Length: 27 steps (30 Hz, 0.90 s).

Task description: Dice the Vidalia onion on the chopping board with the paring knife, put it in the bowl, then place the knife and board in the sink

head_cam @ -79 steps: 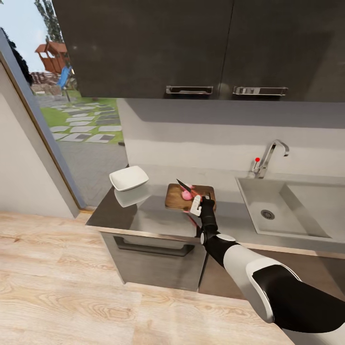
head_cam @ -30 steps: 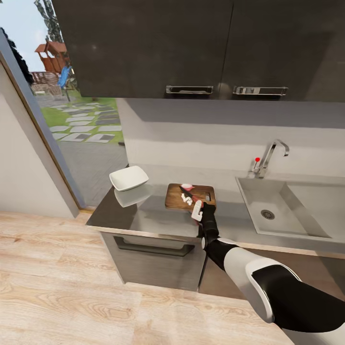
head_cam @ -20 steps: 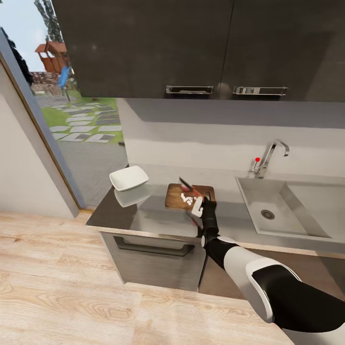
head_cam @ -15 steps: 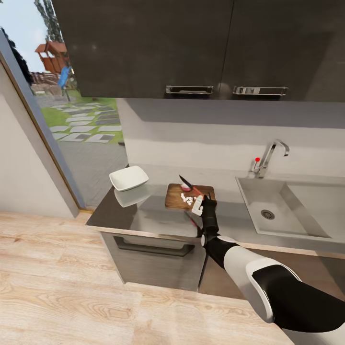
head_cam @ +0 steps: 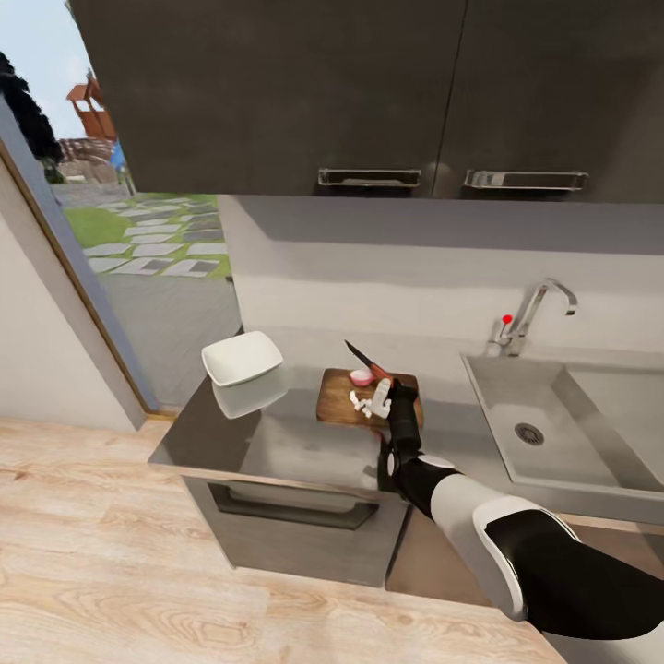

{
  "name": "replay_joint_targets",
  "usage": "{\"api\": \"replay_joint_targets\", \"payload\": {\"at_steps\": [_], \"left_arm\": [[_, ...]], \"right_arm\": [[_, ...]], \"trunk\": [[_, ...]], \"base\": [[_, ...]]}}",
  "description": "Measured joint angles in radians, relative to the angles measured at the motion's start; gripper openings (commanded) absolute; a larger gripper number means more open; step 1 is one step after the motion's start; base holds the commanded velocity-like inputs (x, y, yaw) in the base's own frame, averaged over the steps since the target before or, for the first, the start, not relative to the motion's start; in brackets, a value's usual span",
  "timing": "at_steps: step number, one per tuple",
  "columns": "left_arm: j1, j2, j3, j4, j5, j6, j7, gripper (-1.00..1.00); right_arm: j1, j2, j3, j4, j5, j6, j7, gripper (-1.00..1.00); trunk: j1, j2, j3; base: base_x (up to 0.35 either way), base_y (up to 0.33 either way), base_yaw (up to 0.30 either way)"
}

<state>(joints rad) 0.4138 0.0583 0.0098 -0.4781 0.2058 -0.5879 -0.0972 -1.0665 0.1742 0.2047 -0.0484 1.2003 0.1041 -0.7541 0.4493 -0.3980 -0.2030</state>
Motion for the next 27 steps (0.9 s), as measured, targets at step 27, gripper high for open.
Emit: {"api": "replay_joint_targets", "payload": {"at_steps": [27], "left_arm": [[0.000, 0.000, 0.000, -0.001, 0.000, -0.001, 0.000, 1.00]], "right_arm": [[0.000, 0.000, 0.002, 0.018, -0.001, 0.002, 0.103, -1.00]], "trunk": [[0.000, 0.000, 0.000]], "base": [[0.002, 0.000, 0.000]]}}
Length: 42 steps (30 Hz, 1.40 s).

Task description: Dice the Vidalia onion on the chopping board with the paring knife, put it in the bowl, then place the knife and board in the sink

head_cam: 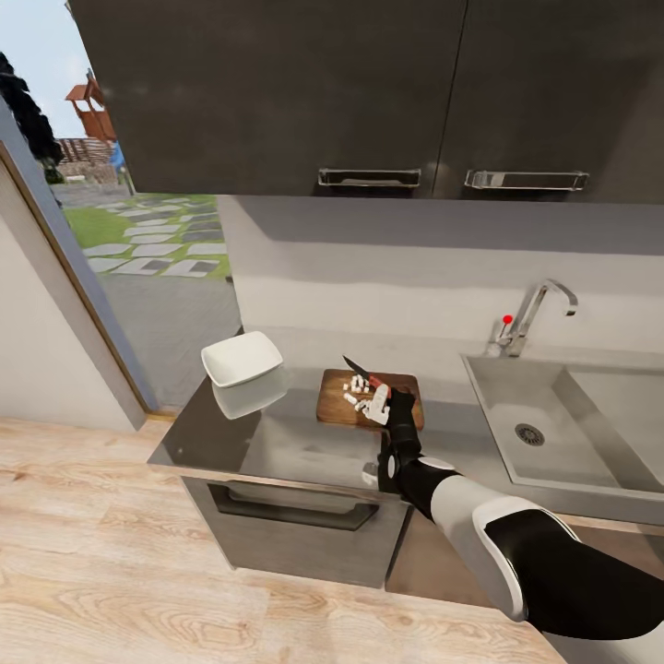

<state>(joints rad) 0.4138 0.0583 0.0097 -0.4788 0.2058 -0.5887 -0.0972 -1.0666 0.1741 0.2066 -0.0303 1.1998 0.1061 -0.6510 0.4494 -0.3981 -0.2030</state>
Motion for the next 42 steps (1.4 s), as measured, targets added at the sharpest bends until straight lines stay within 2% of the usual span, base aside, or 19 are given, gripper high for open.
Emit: {"api": "replay_joint_targets", "payload": {"at_steps": [8, 11, 14, 16, 19, 20, 21, 23, 25, 26, 28, 29, 31, 33, 34, 39, 42], "left_arm": [[0.000, 0.000, 0.000, 0.000, 0.000, 0.000, 0.000, 1.00], [0.000, 0.000, 0.000, -0.001, 0.000, 0.000, 0.000, 1.00], [0.000, 0.000, 0.000, -0.003, 0.000, -0.001, 0.000, 1.00], [0.000, 0.000, 0.000, -0.003, 0.000, -0.001, 0.000, 1.00], [0.000, 0.000, 0.000, -0.004, 0.000, -0.001, 0.000, 1.00], [0.000, 0.000, 0.000, -0.004, 0.000, -0.001, 0.000, 1.00], [0.000, 0.000, 0.000, -0.004, 0.000, -0.001, 0.000, 1.00], [0.000, 0.001, 0.000, -0.005, 0.000, -0.001, 0.000, 1.00], [0.000, 0.000, 0.000, -0.004, 0.000, -0.001, 0.000, 1.00], [0.000, 0.000, 0.000, -0.004, 0.000, -0.001, 0.000, 1.00], [0.000, 0.000, 0.000, -0.003, 0.000, -0.001, 0.000, 1.00], [0.000, 0.000, 0.000, -0.003, 0.000, -0.001, 0.000, 1.00], [0.000, 0.000, 0.000, -0.002, 0.000, -0.001, 0.000, 1.00], [0.000, 0.000, 0.000, -0.001, 0.000, 0.000, 0.000, 1.00], [0.000, 0.000, 0.000, -0.001, 0.000, 0.000, 0.000, 1.00], [0.000, 0.000, 0.000, 0.001, 0.000, 0.001, 0.000, 1.00], [0.000, 0.000, 0.001, 0.001, 0.000, 0.001, 0.000, 1.00]], "right_arm": [[0.000, 0.000, -0.002, -0.024, -0.007, -0.010, -0.007, -1.00], [0.000, 0.000, -0.040, -0.046, -0.051, -0.031, -0.006, -1.00], [0.000, 0.000, -0.102, -0.141, -0.128, -0.066, 0.001, -1.00], [0.000, 0.000, -0.117, -0.230, -0.181, -0.071, 0.048, -1.00], [0.000, 0.000, -0.137, -0.366, -0.292, -0.062, 0.202, -1.00], [0.000, 0.000, -0.176, -0.450, -0.388, -0.015, 0.327, -1.00], [0.000, 0.000, -0.201, -0.509, -0.450, 0.032, 0.414, -1.00], [-0.001, -0.046, -0.242, -0.620, -0.545, 0.125, 0.582, -1.00], [-0.001, -0.093, -0.269, -0.703, -0.607, 0.195, 0.718, -1.00], [-0.001, -0.124, -0.299, -0.740, -0.630, 0.229, 0.795, -1.00], [0.000, -0.159, -0.355, -0.765, -0.647, 0.255, 0.862, -1.00], [0.000, -0.174, -0.411, -0.771, -0.652, 0.263, 0.894, -1.00], [0.000, -0.192, -0.514, -0.770, -0.656, 0.269, 0.931, -1.00], [0.000, -0.217, -0.565, -0.766, -0.656, 0.270, 0.940, -1.00], [0.000, -0.254, -0.596, -0.741, -0.654, 0.270, 0.950, -1.00], [0.000, -0.336, -0.635, -0.655, -0.659, 0.265, 1.006, -1.00], [0.000, -0.352, -0.649, -0.642, -0.659, 0.265, 1.013, -1.00]], "trunk": [[0.000, 0.000, 0.000], [0.000, 0.000, 0.000], [0.000, 0.000, 0.000], [0.000, 0.000, 0.000], [0.000, 0.000, 0.000], [0.000, 0.000, 0.000], [0.000, 0.000, 0.000], [0.000, 0.000, 0.000], [0.000, 0.000, 0.000], [0.000, 0.000, 0.000], [0.000, 0.000, 0.000], [0.000, 0.000, 0.000], [0.000, 0.000, 0.000], [0.000, 0.000, 0.000], [0.000, 0.000, 0.000], [0.000, 0.000, 0.000], [0.000, 0.000, 0.000]], "base": [[0.000, 0.000, 0.000], [0.000, 0.000, 0.000], [0.000, 0.000, 0.000], [0.000, 0.000, 0.000], [0.000, 0.000, 0.000], [0.000, 0.000, 0.000], [0.000, 0.000, 0.000], [0.000, 0.000, 0.000], [0.000, 0.000, 0.000], [0.000, 0.000, 0.000], [0.000, 0.000, 0.000], [0.000, 0.000, 0.000], [0.000, 0.000, 0.000], [0.000, 0.000, 0.000], [0.000, 0.000, 0.000], [0.000, 0.000, 0.000], [0.000, 0.000, 0.000]]}}
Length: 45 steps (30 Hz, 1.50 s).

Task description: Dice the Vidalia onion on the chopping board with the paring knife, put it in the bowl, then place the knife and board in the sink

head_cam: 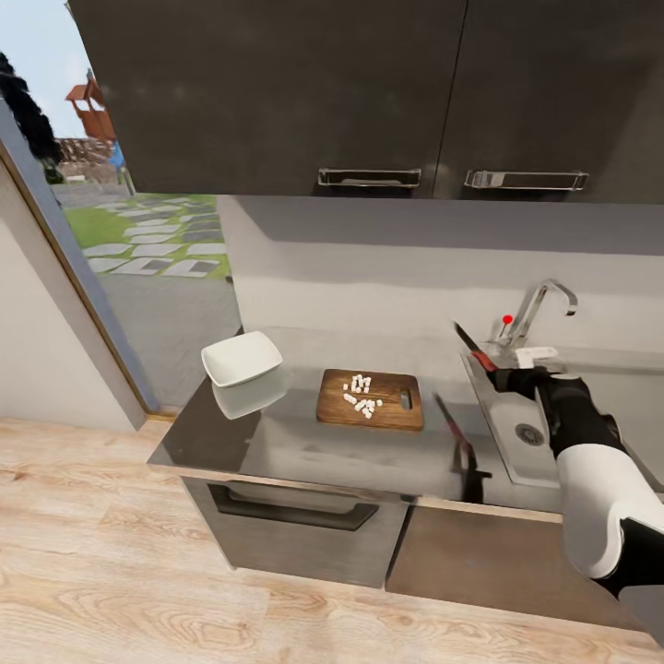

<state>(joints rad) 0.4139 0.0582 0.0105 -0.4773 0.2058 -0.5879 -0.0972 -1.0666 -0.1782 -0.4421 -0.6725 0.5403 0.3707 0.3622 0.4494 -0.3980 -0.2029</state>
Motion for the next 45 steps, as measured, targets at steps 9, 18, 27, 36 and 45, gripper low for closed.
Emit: {"api": "replay_joint_targets", "payload": {"at_steps": [9, 18, 27, 36, 45], "left_arm": [[0.000, 0.001, -0.001, 0.000, 0.000, -0.001, 0.000, 1.00], [0.000, 0.000, -0.001, -0.003, 0.000, -0.001, 0.000, 1.00], [0.000, 0.000, -0.001, -0.004, 0.000, -0.002, 0.000, 1.00], [0.000, 0.000, -0.001, -0.004, 0.000, -0.002, 0.000, 1.00], [0.000, 0.000, -0.001, -0.004, 0.000, -0.002, 0.000, 1.00]], "right_arm": [[0.000, -0.002, -0.083, 0.002, 0.000, 0.004, -0.005, -1.00], [0.000, -0.001, -0.106, 0.025, 0.001, 0.008, -0.007, -1.00], [0.000, 0.001, -0.106, 0.050, 0.001, 0.007, -0.008, -1.00], [0.000, 0.005, -0.104, 0.068, 0.001, 0.006, -0.009, -1.00], [0.000, 0.010, -0.103, 0.109, 0.001, 0.003, -0.008, -1.00]], "trunk": [[0.000, 0.000, 0.000], [0.000, 0.000, 0.008], [0.000, 0.000, 0.018], [0.000, 0.000, 0.029], [0.000, 0.000, 0.038]], "base": [[0.000, 0.000, -0.005], [0.000, 0.000, -0.169], [0.000, 0.000, -0.199], [0.000, 0.000, -0.200], [0.000, 0.000, -0.168]]}}
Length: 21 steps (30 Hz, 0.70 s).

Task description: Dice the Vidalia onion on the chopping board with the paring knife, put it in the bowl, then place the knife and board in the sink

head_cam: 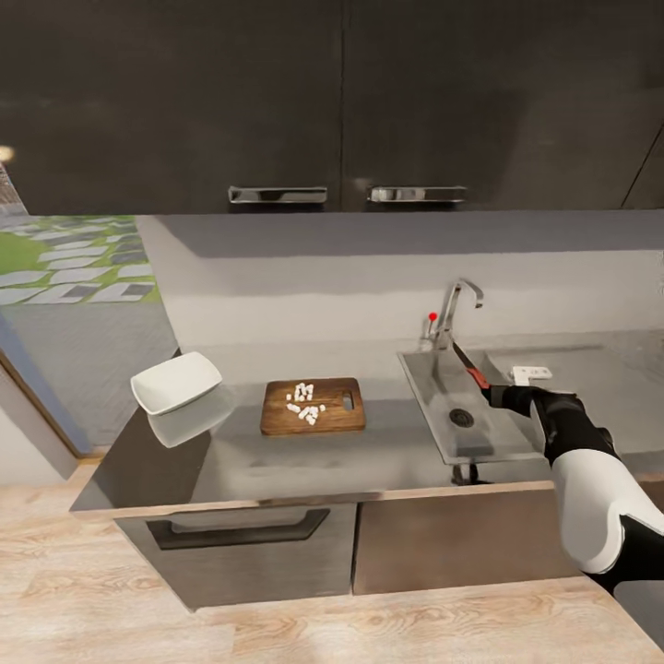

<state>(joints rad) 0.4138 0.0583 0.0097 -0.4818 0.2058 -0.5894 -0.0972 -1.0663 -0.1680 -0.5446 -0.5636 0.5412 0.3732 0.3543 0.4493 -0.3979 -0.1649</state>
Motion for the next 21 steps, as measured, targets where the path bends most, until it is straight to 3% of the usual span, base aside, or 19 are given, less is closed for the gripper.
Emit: {"api": "replay_joint_targets", "payload": {"at_steps": [21], "left_arm": [[0.000, 0.000, 0.000, -0.002, 0.000, -0.001, 0.000, 1.00]], "right_arm": [[0.000, 0.031, 0.001, 0.050, 0.001, -0.004, -0.034, -1.00]], "trunk": [[0.000, 0.000, 0.001]], "base": [[0.000, 0.000, -0.005]]}}
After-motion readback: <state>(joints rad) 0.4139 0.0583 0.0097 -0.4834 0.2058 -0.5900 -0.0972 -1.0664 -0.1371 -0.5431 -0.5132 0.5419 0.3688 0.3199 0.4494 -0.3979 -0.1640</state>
